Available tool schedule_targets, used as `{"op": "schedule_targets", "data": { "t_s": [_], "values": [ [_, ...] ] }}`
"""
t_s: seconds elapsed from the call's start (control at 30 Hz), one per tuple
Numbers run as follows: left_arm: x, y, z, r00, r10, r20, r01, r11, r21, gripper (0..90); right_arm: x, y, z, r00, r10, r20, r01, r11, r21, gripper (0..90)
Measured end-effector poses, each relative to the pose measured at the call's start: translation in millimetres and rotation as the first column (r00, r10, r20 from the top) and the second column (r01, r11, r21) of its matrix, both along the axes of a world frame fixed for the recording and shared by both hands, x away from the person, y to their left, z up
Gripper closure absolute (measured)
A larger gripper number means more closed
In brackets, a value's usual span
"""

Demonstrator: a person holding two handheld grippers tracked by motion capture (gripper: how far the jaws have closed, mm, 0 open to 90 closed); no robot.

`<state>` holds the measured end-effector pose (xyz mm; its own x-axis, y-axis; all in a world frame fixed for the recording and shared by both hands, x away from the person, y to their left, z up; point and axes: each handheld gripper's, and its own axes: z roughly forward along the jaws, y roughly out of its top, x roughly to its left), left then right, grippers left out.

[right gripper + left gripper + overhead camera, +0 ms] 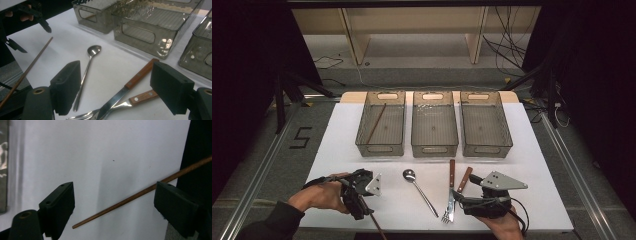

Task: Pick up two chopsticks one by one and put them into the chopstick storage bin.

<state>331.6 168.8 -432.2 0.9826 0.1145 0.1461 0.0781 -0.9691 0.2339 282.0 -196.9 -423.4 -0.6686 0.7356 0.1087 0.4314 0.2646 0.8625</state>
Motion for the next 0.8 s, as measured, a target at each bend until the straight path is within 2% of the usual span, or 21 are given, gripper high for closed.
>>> {"op": "schedule_targets", "data": {
  "t_s": [0.17, 0.33, 0.37, 0.5, 0.67, 0.7, 0.77, 0.8],
  "values": [
    [-2.2, -2.5, -4.6, 0.9986, -0.051, -0.015, 0.052, 0.9977, 0.043, 20.5, 0.0, -1.5, -0.1, 1.0000, -0.003, 0.001, 0.003, 1.000, 0.000, 25.6],
    [-4.6, -2.7, -6.1, 0.9964, -0.078, -0.035, 0.080, 0.9950, 0.060, 24.0, 0.0, -2.0, -0.2, 1.0000, -0.004, -0.004, 0.004, 1.000, -0.001, 25.6],
    [-4.1, -2.3, -6.2, 0.9951, -0.091, -0.039, 0.094, 0.9928, 0.075, 25.3, 0.2, -2.1, -0.4, 1.0000, -0.004, -0.003, 0.004, 1.000, -0.003, 25.6],
    [-3.9, -0.7, -12.5, 0.9947, -0.093, -0.044, 0.097, 0.9902, 0.101, 27.8, 0.2, -2.0, -0.5, 1.0000, -0.006, -0.003, 0.006, 1.000, -0.003, 25.6],
    [-4.6, -1.5, -15.8, 0.9927, -0.110, -0.049, 0.115, 0.9878, 0.105, 32.9, 0.3, -1.7, -0.7, 1.0000, -0.005, -0.001, 0.005, 1.000, -0.003, 25.7],
    [-4.4, -1.9, -15.7, 0.9914, -0.122, -0.046, 0.127, 0.9849, 0.118, 34.0, 0.4, -1.7, -0.7, 1.0000, -0.005, -0.002, 0.005, 1.000, -0.003, 25.7],
    [-4.6, -2.7, -16.7, 0.9914, -0.123, -0.045, 0.128, 0.9848, 0.118, 35.9, 0.5, -1.8, -0.7, 1.0000, -0.006, -0.002, 0.006, 1.000, -0.004, 25.7],
    [-4.5, -3.1, -16.9, 0.9896, -0.136, -0.049, 0.141, 0.9823, 0.123, 37.0, 0.6, -1.8, -0.8, 1.0000, -0.006, -0.003, 0.006, 1.000, -0.003, 25.7]
  ]
}}
